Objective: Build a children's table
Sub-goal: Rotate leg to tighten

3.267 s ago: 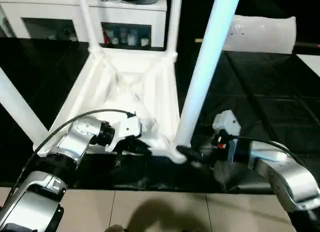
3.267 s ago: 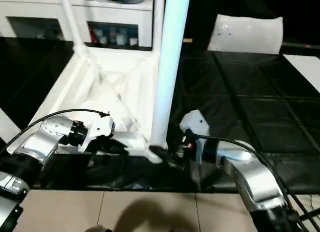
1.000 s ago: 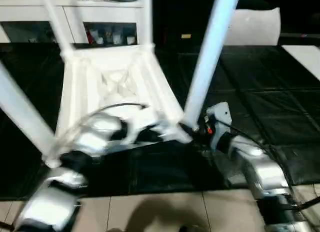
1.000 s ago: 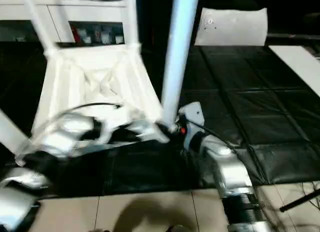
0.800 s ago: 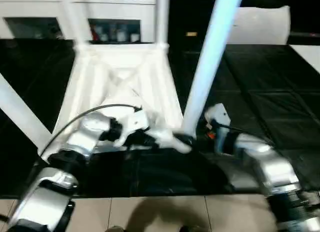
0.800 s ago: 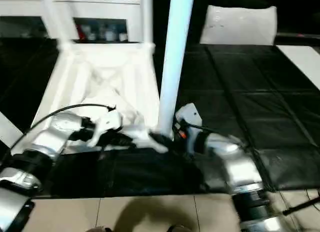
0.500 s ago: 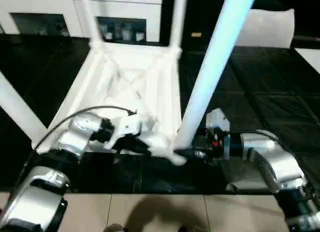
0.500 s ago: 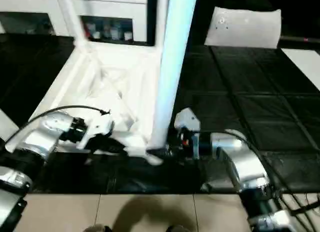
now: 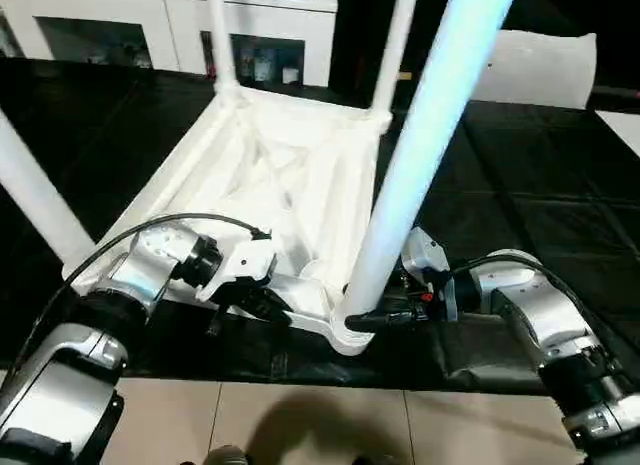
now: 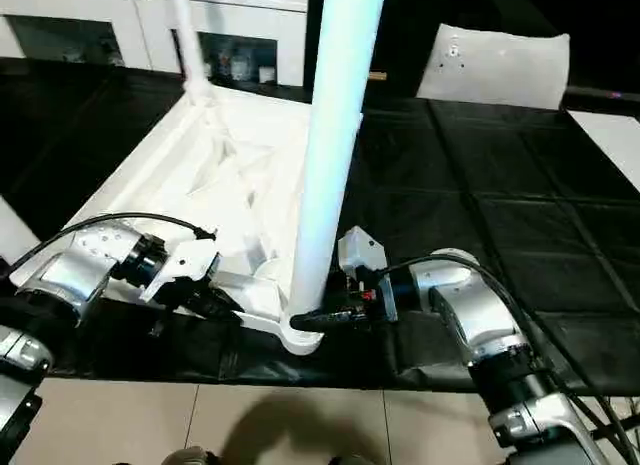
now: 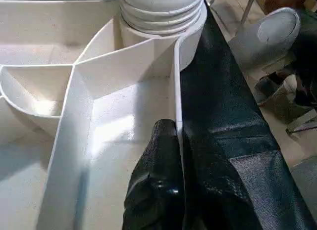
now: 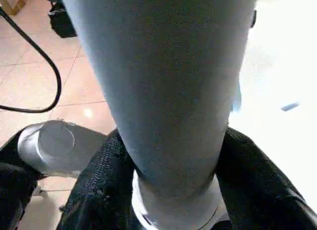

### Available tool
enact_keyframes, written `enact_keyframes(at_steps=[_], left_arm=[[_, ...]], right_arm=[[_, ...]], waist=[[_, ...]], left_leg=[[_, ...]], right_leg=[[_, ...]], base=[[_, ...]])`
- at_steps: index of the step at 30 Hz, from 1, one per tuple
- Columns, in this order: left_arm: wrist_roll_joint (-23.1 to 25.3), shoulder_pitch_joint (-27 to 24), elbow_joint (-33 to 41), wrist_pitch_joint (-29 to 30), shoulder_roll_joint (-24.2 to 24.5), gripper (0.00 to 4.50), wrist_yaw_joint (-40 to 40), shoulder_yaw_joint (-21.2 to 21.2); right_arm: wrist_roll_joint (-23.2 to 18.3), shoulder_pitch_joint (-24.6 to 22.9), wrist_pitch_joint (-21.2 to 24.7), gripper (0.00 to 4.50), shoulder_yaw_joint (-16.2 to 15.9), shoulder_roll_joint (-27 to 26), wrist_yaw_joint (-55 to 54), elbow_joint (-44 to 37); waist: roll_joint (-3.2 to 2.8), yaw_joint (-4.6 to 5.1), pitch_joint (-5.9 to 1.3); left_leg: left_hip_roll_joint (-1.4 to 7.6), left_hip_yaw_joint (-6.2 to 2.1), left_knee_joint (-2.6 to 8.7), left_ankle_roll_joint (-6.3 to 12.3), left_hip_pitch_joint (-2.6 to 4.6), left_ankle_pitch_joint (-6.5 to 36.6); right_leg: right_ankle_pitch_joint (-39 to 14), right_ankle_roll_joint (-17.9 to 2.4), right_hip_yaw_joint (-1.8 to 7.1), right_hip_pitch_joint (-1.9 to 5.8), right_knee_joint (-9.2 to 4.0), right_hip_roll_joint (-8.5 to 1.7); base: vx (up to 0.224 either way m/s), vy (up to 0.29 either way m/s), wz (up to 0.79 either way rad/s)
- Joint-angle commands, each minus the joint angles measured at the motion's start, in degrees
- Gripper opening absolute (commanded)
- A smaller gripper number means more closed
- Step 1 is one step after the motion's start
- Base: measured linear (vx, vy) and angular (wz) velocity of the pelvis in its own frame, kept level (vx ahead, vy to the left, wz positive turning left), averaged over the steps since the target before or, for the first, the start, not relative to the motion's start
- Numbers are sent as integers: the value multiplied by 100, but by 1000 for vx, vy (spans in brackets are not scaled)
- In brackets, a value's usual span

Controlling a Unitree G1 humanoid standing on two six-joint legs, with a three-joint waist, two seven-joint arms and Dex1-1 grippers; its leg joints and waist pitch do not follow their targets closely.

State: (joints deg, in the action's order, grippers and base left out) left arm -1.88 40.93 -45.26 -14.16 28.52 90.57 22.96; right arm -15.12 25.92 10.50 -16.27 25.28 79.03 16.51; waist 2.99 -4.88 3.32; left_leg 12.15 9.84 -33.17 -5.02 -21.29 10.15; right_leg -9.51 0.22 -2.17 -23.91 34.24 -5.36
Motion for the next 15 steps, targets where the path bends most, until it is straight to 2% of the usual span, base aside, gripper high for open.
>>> enact_keyframes(at_steps=[1,6,8,9,10,11,12,13,14,15], left_arm=[[92,116,6,-95,-54,0,193,134],[184,129,-56,67,-163,0,-103,-46],[379,151,-2,386,-236,0,-743,-45],[470,149,90,693,-323,0,-1182,-64],[487,148,109,758,-343,0,-1275,-69],[275,108,345,1308,-639,0,-1671,-258],[204,92,428,1471,-739,0,-1776,-313],[95,66,560,1725,-899,0,-1938,-397],[97,61,614,1847,-1041,0,-2147,-425],[97,61,614,1847,-1041,0,-2147,-425]], right_arm=[[20,49,-32,198,-129,-20,154,26],[-114,-110,196,197,-44,-88,-10,-151],[-57,-223,512,197,85,-279,-649,-205],[94,-298,652,197,170,-492,-1279,-200],[129,-314,680,197,189,-539,-1417,-197],[268,-387,940,196,279,-877,-2164,-214],[298,-406,1031,196,309,-989,-2385,-220],[341,-435,1177,196,359,-1167,-2732,-228],[343,-442,1265,196,406,-1353,-2999,-235],[343,-442,1265,196,406,-1353,-2999,-235]], waist=[[-17,34,-370],[-34,27,-349],[-78,19,-327],[-64,32,-315],[-57,50,-279],[-75,76,-243],[-58,125,-211],[-72,148,-208],[-62,234,-209],[-57,269,-218]], left_leg=[[78,111,357,245,94,1027],[83,96,377,166,91,1130],[84,93,393,123,106,1258],[88,92,407,87,101,1314],[79,71,441,-39,108,1583],[51,47,457,-167,136,1976],[35,19,468,-261,148,2248],[27,-13,472,-308,155,2331],[10,-54,475,-336,143,2441],[1,-80,478,-332,117,2454]], right_leg=[[-750,-1404,139,292,-263,-160],[-913,-1349,141,294,-280,-161],[-1054,-1318,147,276,-305,-161],[-1131,-1291,152,271,-315,-159],[-1579,-1183,153,254,-352,-168],[-2405,-949,145,224,-433,-188],[-3071,-717,132,203,-506,-190],[-3339,-619,120,199,-520,-206],[-3720,-449,90,197,-574,-212],[-3821,-375,65,220,-591,-217]], base=[[0,0,0],[0,0,0],[0,0,0],[0,0,0],[0,0,0],[0,0,0],[-52,1,-5],[-51,12,-9],[-51,12,-9],[0,0,0]])
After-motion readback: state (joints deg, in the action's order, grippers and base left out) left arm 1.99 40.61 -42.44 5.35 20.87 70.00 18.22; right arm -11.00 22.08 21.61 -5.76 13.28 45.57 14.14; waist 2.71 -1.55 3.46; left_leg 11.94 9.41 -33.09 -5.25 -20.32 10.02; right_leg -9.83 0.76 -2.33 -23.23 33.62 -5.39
